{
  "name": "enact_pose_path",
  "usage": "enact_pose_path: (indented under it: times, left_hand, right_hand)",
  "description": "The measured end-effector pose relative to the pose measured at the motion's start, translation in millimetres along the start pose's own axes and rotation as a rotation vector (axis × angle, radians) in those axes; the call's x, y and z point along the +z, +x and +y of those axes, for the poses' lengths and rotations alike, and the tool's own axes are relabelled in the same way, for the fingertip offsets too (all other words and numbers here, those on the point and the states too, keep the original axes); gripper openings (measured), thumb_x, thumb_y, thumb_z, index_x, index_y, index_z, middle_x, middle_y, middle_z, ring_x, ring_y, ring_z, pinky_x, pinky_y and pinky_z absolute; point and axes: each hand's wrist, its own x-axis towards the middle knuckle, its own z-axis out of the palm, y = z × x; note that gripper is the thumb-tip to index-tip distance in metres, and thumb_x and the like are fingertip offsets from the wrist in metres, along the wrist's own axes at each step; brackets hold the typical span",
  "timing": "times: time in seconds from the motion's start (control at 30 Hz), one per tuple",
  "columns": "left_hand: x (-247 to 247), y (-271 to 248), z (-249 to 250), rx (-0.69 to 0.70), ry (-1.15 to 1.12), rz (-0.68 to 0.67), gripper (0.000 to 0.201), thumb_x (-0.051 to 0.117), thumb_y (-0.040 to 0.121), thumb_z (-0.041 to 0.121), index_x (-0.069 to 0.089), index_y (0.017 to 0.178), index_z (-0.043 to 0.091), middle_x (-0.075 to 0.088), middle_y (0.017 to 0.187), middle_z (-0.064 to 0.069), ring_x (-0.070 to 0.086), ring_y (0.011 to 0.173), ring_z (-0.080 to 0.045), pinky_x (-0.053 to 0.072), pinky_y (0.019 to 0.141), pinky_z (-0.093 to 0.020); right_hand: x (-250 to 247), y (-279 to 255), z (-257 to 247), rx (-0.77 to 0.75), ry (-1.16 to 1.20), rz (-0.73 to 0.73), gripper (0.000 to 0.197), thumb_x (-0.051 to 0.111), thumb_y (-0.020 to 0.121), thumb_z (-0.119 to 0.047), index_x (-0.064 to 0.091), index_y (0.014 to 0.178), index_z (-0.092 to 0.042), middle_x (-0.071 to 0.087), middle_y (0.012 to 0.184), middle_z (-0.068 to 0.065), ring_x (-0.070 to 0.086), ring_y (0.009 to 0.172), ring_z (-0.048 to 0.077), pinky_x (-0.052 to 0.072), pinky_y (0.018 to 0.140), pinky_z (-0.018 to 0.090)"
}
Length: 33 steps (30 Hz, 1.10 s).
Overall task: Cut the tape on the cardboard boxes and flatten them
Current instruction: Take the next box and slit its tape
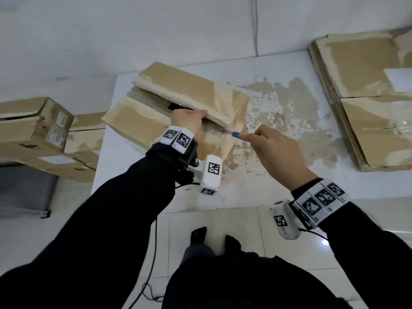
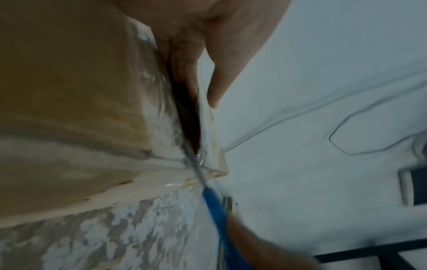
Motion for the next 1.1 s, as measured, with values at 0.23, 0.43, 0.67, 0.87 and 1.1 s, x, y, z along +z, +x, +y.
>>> enact_pose_path:
  times: [0.23,0.43,0.67,0.87,1.1]
  left_hand:
    - [6,8,-5,-0.008,0.080,0.008,0.025,0.075,0.078,0.032,0.060,0.062,0.020,0.068,0.104,-0.011,0.062,0.099,-0.027,0.048,0.097,-0.040]
    - [4,3,0,-0.030,0.047,-0.073,0.016,0.073,0.080,0.031,0.070,0.084,0.015,0.065,0.113,-0.008,0.056,0.112,-0.025,0.043,0.102,-0.039]
    - [-10,-1,14,0.093,0.125,-0.197,0.027,0.061,0.091,0.035,0.062,0.097,0.009,0.060,0.096,0.000,0.053,0.089,-0.014,0.037,0.093,-0.031]
    - [-33,6,31,0.416,1.064,-0.308,0.067,0.022,0.094,0.064,0.061,0.084,0.009,0.059,0.075,-0.003,0.055,0.078,-0.022,0.038,0.094,-0.049]
    - [-91,-25,64,0.635,1.354,-0.191,0.036,0.042,0.092,0.034,0.069,0.080,0.014,0.066,0.081,-0.009,0.062,0.080,-0.030,0.046,0.070,-0.033]
  right_hand:
    - [13,15,-12,0.087,-0.183,0.028,0.056,0.077,0.062,0.010,0.067,0.107,-0.023,0.052,0.077,0.003,0.034,0.061,0.016,0.000,0.046,0.018]
    - [27,10,-8,0.160,-0.127,0.119,0.049,0.070,0.071,0.009,0.066,0.110,-0.021,0.051,0.076,0.004,0.035,0.059,0.015,0.007,0.043,0.016]
    - [9,-8,66,0.403,0.261,0.081,0.029,0.045,0.097,-0.010,0.060,0.121,-0.012,0.066,0.086,0.009,0.054,0.063,0.023,0.042,0.055,0.030]
    - [98,-57,102,0.813,0.370,-0.183,0.031,0.047,0.093,-0.004,0.058,0.122,-0.001,0.056,0.111,0.028,0.054,0.093,0.040,0.040,0.077,0.035]
    - [61,5,2,0.050,0.526,0.113,0.025,0.043,0.097,-0.025,0.060,0.108,-0.009,0.053,0.109,0.003,0.044,0.107,0.013,0.030,0.091,0.022]
